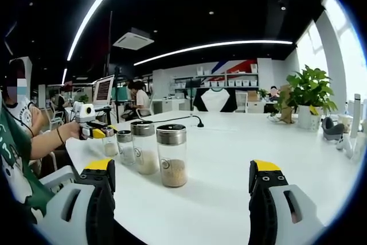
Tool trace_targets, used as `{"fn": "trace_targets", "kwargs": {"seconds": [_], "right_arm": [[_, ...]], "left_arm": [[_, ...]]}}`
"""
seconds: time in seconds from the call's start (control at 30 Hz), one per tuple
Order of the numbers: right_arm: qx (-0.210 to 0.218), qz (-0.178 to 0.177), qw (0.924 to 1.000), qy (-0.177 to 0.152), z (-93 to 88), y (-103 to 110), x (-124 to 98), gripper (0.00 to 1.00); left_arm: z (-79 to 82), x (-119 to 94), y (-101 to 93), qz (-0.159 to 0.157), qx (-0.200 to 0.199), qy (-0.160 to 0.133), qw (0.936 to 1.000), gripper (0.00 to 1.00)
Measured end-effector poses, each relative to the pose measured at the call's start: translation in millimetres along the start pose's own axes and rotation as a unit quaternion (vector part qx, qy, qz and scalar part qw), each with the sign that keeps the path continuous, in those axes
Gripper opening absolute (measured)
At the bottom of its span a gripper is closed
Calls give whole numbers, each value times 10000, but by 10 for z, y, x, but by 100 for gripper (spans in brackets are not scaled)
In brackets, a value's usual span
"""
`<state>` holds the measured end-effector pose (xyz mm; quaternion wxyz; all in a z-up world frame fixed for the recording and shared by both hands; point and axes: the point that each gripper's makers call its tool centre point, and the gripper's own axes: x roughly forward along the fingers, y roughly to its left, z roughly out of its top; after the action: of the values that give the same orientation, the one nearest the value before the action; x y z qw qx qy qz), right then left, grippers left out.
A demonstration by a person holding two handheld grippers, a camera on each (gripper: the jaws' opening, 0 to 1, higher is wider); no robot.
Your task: Rotate the seasoning bottle until the label or dispensing opening points toward the visible target arrow and the bottle remains upright within the marked orientation range
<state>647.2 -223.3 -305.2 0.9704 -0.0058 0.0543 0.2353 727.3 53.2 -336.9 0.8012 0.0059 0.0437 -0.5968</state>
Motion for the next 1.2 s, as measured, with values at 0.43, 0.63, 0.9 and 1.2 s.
{"fn": "trace_targets", "kwargs": {"seconds": [0.43, 0.63, 0.9, 1.2], "right_arm": [[11, -11, 10000, 4, -7, -4, -2, 99], [5, -13, 10000, -2, -5, -4, -7, 99], [24, -36, 10000, -4, -11, -23, -14, 99], [31, -37, 10000, -2, -14, -21, -12, 99]], "left_arm": [[-8, -28, 15, 322, -9, -31, 9995, 35], [-10, -35, 41, 595, -51, -78, 9982, 35], [-13, -56, 73, 1003, -151, -204, 9946, 35], [-25, -68, 86, 1576, 18, -138, 9874, 36]]}}
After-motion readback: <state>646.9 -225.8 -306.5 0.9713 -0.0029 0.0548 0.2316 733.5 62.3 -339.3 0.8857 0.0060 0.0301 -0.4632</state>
